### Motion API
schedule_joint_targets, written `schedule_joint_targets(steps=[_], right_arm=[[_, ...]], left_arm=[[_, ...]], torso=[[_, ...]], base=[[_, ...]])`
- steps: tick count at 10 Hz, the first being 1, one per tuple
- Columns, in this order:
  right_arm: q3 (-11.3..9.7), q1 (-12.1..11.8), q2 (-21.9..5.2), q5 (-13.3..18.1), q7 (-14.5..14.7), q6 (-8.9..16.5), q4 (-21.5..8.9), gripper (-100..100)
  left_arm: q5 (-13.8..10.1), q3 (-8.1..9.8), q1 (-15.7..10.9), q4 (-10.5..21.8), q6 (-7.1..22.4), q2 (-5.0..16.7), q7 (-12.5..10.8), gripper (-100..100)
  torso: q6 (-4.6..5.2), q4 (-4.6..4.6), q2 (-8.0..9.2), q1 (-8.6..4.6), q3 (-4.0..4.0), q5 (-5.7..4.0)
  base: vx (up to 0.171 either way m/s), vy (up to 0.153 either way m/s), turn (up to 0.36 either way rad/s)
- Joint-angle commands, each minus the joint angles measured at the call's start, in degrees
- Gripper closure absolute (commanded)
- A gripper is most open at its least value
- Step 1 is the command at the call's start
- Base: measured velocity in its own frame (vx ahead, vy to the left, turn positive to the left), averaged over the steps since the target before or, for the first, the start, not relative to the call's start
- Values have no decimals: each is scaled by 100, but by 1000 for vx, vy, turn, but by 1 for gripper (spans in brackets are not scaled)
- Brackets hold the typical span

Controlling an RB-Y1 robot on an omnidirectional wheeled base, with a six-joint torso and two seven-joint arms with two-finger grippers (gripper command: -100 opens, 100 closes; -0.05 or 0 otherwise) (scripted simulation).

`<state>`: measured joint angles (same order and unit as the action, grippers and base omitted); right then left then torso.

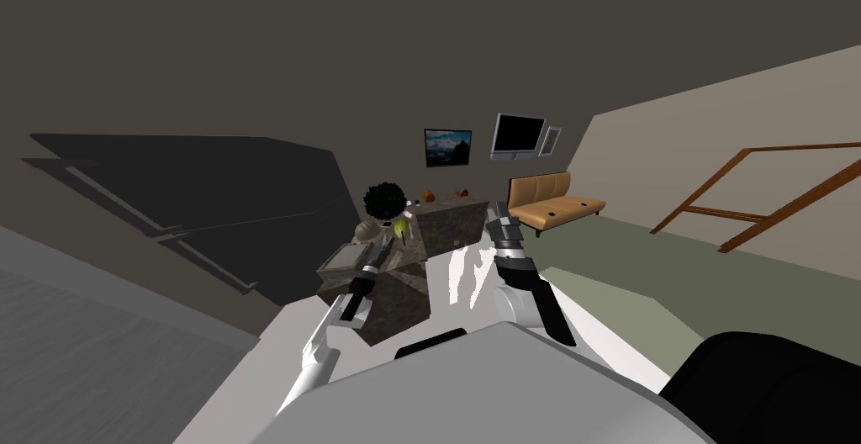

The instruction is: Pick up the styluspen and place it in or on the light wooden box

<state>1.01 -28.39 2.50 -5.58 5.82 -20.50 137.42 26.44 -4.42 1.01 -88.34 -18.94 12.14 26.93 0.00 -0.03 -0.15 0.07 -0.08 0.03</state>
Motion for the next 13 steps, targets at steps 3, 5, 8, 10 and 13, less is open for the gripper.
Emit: schedule_joint_targets(steps=[3,5,8,10,13], right_arm=[[0,0,0,0,0,0,0,0],[0,0,0,0,0,0,0,0],[0,-1,0,0,0,0,0,0],[0,-1,0,0,0,0,0,0],[0,-1,0,0,0,0,0,0]], left_arm=[[293,-221,-177,541,-50,191,523,-100],[429,-329,-255,812,-108,278,777,-100],[589,-470,-337,1125,-192,390,1088,-100],[692,-567,-387,1323,-255,468,1298,-100],[705,-581,-373,1319,-262,482,1327,0]], torso=[[0,-1,-5,-2,-3,-1],[-1,-2,-9,-3,-5,-1],[-1,-2,-11,-4,-6,-1],[-2,-3,-12,-10,-7,-3],[-3,-3,-10,-6,-7,-2]], base=[[47,21,-103],[60,18,-103],[65,14,-86],[69,8,-94],[53,16,-34]])
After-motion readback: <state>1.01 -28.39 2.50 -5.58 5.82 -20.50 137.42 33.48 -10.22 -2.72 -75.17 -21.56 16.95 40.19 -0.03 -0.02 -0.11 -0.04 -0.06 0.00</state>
